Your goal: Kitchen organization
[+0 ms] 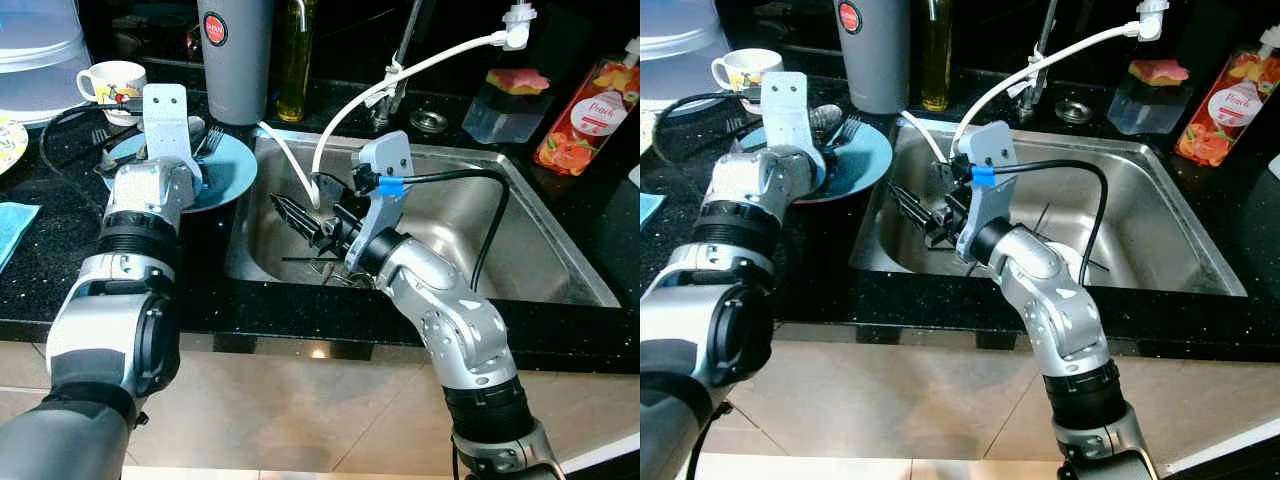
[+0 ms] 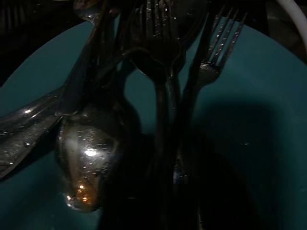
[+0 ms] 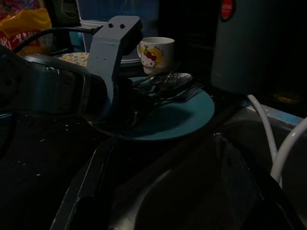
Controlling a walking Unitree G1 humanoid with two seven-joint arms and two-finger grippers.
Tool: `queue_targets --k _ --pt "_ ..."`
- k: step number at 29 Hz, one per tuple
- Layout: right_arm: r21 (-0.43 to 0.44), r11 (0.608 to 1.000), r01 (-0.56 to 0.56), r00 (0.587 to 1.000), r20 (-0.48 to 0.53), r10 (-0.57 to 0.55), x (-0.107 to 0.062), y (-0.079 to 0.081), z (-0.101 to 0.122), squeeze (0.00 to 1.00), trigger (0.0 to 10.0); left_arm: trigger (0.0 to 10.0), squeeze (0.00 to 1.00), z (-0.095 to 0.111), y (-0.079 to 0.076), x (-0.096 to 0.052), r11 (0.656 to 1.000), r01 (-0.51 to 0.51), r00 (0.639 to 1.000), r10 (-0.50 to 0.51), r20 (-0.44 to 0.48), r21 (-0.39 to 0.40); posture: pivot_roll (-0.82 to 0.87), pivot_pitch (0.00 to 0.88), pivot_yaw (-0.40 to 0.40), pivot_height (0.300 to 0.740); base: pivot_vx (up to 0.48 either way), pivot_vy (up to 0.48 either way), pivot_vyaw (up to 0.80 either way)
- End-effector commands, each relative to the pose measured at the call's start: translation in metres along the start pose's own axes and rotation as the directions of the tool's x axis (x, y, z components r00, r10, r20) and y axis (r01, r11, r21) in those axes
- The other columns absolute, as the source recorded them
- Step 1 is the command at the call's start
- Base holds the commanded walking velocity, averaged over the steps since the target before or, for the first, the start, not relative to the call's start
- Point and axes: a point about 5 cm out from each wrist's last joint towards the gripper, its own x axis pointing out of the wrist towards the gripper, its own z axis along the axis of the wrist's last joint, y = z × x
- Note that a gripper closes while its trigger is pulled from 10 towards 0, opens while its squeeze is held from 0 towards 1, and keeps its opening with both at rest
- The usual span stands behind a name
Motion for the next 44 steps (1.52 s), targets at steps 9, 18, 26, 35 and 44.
queue_targets --k 9,18,26,35,44 --pt "0.011 1.000 0.024 1.000 0.010 -0.025 -0.002 -0.003 -0.001 0.00 10.0 0.0 0.00 0.022 -0.002 -0.004 0.994 -0.043 0.985 0.026 0.172 0.098 0.19 0.037 -0.076 0.740 0.000 0.000 0.00" --pt "0.010 0.999 0.030 0.999 0.012 -0.030 -0.002 -0.004 -0.001 0.00 10.0 10.0 0.00 0.029 -0.010 -0.007 0.992 -0.018 0.970 -0.013 0.242 0.122 0.18 0.030 -0.076 0.740 0.000 0.000 0.00" --pt "0.009 0.999 0.036 0.999 0.013 -0.036 -0.002 -0.005 -0.001 0.00 10.0 10.0 0.00 0.044 -0.016 -0.016 0.989 -0.005 0.922 -0.053 0.384 0.148 0.19 0.024 -0.079 0.740 0.000 0.000 0.00" --pt "0.002 0.999 0.045 0.999 0.022 -0.045 -0.002 -0.007 0.001 0.00 10.0 10.0 0.00 0.058 -0.054 -0.046 0.939 0.159 0.744 -0.317 0.588 0.306 0.19 0.017 -0.080 0.740 0.000 0.000 0.00" --pt "-0.004 0.991 0.135 0.990 0.043 -0.135 -0.002 -0.019 0.005 0.00 10.0 10.0 0.00 0.011 -0.083 -0.042 0.753 0.560 0.728 -0.646 0.229 0.345 0.19 0.017 -0.073 0.740 0.000 0.000 0.00"
